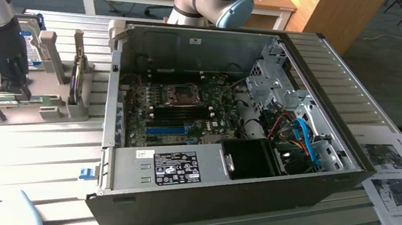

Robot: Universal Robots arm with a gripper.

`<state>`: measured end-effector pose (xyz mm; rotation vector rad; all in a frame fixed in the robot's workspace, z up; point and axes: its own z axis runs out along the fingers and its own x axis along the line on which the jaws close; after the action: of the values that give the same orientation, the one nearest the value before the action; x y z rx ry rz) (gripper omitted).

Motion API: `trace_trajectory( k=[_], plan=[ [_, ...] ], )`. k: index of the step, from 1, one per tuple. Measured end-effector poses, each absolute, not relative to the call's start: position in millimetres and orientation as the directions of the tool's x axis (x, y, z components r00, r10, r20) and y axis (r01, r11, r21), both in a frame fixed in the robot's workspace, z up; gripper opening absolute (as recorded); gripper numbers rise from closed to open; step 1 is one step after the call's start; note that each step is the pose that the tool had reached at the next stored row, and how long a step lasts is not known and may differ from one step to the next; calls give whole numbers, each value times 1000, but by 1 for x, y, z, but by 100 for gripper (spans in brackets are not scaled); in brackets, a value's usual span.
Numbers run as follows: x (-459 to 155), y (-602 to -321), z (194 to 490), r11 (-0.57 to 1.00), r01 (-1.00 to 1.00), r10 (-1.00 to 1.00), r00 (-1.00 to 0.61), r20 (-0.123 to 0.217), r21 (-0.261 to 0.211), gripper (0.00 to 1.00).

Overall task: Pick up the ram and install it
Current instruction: 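Pick up the ram and move it above insertion slot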

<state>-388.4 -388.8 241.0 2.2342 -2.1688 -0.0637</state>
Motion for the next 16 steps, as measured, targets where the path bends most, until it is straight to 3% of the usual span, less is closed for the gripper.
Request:
trace_trajectory(
  k=[16],
  plan=[
    [-388, -389, 255, -30, -998, -1000, 29, -10, 48, 11]
  ],
)
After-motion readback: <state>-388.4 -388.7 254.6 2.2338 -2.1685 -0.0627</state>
